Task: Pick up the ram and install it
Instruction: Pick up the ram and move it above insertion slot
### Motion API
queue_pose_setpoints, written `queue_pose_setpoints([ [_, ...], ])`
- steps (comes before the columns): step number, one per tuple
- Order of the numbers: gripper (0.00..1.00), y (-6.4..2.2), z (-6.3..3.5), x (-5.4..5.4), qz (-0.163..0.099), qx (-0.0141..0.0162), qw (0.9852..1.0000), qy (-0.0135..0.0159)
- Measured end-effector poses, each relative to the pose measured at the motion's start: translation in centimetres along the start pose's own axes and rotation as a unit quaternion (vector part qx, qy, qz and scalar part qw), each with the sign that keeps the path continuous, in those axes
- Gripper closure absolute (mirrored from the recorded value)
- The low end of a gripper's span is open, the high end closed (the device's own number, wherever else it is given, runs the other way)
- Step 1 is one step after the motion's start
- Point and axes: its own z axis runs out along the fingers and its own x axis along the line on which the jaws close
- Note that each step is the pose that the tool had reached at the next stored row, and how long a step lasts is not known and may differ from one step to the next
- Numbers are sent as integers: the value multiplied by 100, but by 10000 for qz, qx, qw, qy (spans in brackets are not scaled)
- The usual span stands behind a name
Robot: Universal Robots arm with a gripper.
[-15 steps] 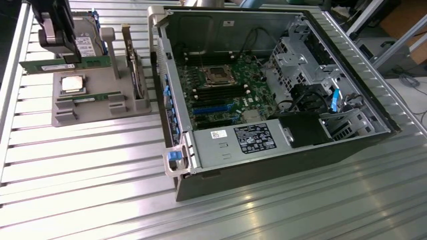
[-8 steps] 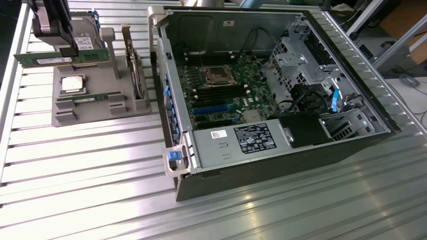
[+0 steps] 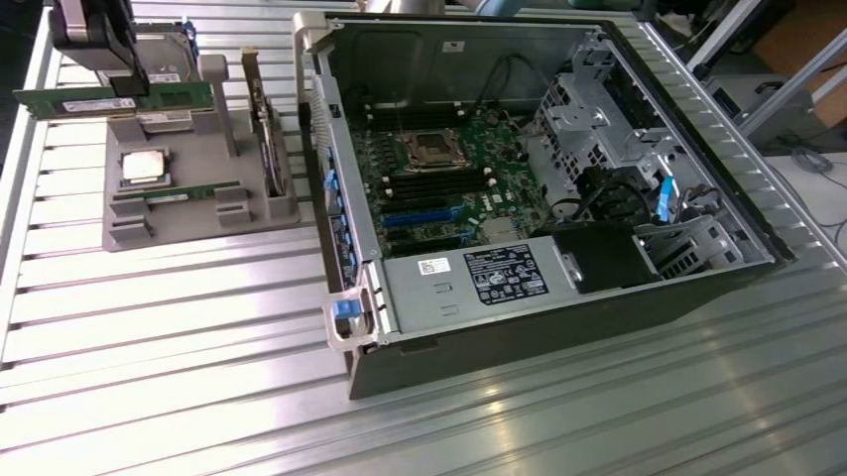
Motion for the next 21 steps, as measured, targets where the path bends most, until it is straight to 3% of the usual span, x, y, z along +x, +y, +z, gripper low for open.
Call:
queue_pose_setpoints([
  [21,88,-1,-408,-3,0,0,10000,0],
])
